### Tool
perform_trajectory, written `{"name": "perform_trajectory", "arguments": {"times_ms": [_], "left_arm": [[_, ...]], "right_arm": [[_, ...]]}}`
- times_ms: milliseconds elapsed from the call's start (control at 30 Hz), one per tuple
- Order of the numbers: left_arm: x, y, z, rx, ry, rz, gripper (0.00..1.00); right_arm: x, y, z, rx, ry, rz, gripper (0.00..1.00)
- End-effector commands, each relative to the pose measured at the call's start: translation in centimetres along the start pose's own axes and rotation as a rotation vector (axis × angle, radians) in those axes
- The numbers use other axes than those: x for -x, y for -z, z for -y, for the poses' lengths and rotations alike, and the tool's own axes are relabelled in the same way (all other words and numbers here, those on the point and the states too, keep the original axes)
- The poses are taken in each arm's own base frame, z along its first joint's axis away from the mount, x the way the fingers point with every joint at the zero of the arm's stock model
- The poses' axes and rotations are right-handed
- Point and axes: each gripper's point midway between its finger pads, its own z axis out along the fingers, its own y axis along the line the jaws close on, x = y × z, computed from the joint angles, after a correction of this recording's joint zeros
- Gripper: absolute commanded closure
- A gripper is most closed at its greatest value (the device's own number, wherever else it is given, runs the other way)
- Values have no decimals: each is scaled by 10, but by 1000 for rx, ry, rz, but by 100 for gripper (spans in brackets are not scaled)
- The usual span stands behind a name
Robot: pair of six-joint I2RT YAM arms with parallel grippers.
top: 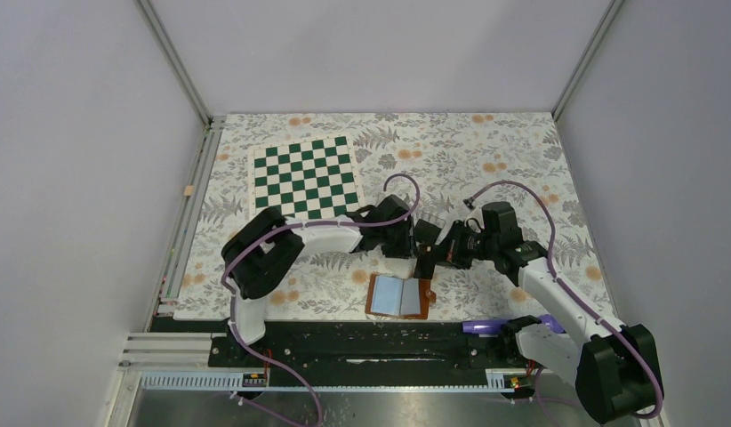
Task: Put the credit cards into the card holder
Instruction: Move the storage box to the center of the board, then insert the credit card into the card holder.
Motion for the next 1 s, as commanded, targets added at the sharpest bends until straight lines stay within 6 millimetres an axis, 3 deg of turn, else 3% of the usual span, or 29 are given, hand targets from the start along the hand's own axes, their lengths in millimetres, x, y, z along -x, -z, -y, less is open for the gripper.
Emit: {"name": "perform_trajectory", "arguments": {"times_ms": [0, 133, 267, 467, 600, 967], "left_arm": [[36, 1, 25, -79, 18, 93, 65], [45, 23, 2, -67, 41, 134, 64], [37, 54, -32, -64, 75, 142, 64], [-9, 78, -69, -41, 117, 66, 66], [-43, 78, -87, -40, 178, 6, 68], [-66, 61, -92, -76, 224, -81, 73]], "right_arm": [[-5, -5, 1, -12, 37, -10, 100], [-14, -16, -4, -16, 61, -34, 100], [-24, -33, -11, -13, 82, -64, 100], [-36, -64, -18, -19, 132, -98, 100], [-36, -75, 2, -101, 145, -89, 100], [-39, -61, 38, -243, 85, -22, 100]]}}
